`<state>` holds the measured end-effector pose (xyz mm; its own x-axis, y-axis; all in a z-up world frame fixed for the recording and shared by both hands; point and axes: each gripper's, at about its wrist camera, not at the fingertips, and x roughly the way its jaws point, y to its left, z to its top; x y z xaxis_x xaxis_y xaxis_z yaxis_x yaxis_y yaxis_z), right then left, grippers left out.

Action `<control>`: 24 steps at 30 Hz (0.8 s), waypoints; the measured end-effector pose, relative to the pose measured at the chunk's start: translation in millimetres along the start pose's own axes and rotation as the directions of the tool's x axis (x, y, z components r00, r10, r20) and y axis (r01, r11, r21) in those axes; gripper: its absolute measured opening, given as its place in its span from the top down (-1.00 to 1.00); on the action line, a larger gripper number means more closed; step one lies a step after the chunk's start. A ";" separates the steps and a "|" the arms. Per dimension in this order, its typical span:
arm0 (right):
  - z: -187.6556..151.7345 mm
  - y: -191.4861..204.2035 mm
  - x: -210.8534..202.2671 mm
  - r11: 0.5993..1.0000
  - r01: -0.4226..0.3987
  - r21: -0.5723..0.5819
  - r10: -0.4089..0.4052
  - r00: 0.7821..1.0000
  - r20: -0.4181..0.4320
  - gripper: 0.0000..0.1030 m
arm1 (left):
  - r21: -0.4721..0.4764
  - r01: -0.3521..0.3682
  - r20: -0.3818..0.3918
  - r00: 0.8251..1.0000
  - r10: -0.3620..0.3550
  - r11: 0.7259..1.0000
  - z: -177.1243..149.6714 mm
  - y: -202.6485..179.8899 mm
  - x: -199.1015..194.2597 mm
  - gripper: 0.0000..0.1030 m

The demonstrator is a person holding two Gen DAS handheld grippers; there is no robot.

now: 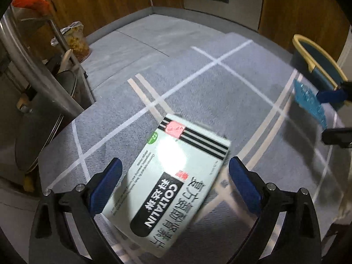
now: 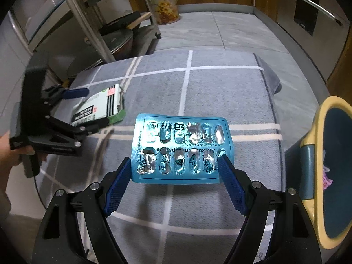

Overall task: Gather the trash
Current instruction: 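Grasp the white-green medicine box with the left gripper while the right gripper holds the blister pack, then carry the medicine box with the left gripper while the right gripper carries the blister pack to the bin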

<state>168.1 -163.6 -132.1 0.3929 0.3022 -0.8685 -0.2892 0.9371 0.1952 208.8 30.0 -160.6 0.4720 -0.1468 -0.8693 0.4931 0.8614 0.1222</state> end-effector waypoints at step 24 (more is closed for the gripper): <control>1.5 -8.0 -24.3 1.000 0.018 0.016 -0.019 0.998 0.056 -0.55 | -0.042 0.005 0.107 0.994 0.000 0.999 28.3 -27.7 -48.1 -0.47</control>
<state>162.2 -178.1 -111.9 0.4470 0.2936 -0.8450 -0.2679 0.9452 0.1867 193.2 -0.5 -108.7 0.5471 -0.1982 -0.8133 0.4639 0.8805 0.0975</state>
